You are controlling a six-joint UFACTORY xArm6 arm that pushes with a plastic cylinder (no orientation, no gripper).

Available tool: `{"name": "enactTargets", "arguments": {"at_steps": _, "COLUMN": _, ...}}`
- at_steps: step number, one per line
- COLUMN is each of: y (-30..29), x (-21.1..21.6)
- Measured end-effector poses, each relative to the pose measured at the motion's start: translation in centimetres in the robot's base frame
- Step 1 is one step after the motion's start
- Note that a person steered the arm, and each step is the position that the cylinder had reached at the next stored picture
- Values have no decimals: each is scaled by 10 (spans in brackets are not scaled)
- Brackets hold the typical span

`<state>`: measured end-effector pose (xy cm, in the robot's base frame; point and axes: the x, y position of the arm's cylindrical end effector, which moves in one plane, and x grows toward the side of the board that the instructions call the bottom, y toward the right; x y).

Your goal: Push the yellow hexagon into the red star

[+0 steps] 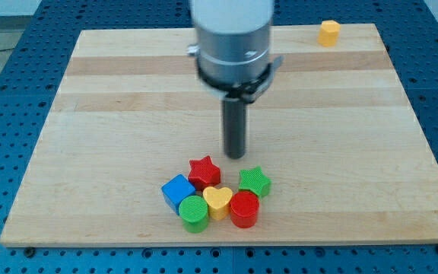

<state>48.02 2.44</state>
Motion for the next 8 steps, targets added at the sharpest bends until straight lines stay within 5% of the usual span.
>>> {"name": "enactTargets", "arguments": {"at_steps": 3, "y": 192, "x": -152}}
{"name": "enactTargets", "arguments": {"at_steps": 5, "y": 225, "x": -282}}
{"name": "enactTargets", "arguments": {"at_steps": 8, "y": 175, "x": -259}}
